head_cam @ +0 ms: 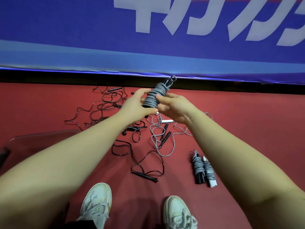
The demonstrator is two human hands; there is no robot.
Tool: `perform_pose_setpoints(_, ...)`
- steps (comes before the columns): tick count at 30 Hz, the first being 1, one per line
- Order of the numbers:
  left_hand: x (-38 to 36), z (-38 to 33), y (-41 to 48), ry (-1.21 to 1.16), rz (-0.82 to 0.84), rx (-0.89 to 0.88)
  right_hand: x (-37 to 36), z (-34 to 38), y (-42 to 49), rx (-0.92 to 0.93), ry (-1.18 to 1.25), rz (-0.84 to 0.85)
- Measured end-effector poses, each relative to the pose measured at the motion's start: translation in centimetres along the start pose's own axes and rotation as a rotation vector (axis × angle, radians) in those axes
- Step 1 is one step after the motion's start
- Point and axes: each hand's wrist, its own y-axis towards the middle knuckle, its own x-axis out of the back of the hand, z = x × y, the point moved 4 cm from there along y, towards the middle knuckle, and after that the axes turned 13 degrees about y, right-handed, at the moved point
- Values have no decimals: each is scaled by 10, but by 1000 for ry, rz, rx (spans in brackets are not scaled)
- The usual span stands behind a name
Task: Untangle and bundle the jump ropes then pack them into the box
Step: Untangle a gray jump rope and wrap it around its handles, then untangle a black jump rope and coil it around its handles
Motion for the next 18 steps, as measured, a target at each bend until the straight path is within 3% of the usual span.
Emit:
perform_pose_setpoints(5, -41, -4, 9, 67, 143, -14, 50, 0, 6, -22, -124, -77)
perform_pose_setpoints(10, -69, 23, 19, 369, 188, 51, 127, -19, 9, -16, -296, -293)
perform_pose_setpoints(13, -84, 38, 25, 510, 250, 83, 182, -54, 17, -122, -557, -457)
perform_pose_setpoints(16, -106, 46, 33, 527, 321, 120, 222, -90, 21, -237, -935, -610)
perform_pose_setpoints(18, -123, 55, 40, 498, 363, 157, 233, -111, 14, -288, -1056, -687)
